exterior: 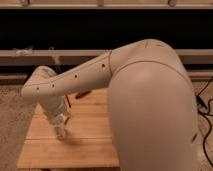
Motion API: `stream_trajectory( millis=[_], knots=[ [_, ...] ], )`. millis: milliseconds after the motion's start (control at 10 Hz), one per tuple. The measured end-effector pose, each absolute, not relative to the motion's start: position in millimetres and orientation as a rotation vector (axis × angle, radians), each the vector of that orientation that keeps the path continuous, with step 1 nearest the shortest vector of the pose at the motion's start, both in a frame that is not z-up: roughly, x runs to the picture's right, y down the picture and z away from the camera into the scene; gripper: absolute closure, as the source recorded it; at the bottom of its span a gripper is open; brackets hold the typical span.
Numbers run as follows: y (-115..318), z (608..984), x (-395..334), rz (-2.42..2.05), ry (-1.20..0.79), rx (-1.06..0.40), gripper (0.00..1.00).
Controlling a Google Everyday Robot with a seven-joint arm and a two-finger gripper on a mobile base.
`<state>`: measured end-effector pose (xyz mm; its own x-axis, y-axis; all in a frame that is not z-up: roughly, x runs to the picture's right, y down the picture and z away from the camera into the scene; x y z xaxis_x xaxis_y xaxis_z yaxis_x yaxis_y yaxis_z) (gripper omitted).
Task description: Knock the bottle over
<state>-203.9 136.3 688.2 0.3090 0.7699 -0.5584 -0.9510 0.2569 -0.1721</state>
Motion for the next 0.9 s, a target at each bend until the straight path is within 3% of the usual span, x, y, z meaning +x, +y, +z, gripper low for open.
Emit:
stream_trajectory(
  millis=[500, 900],
  knots=[
    [112, 706, -154, 1.274, 0.451, -0.466, 0.35],
    [107, 704, -142, 1.333, 0.415, -0.519, 0.35]
  ],
)
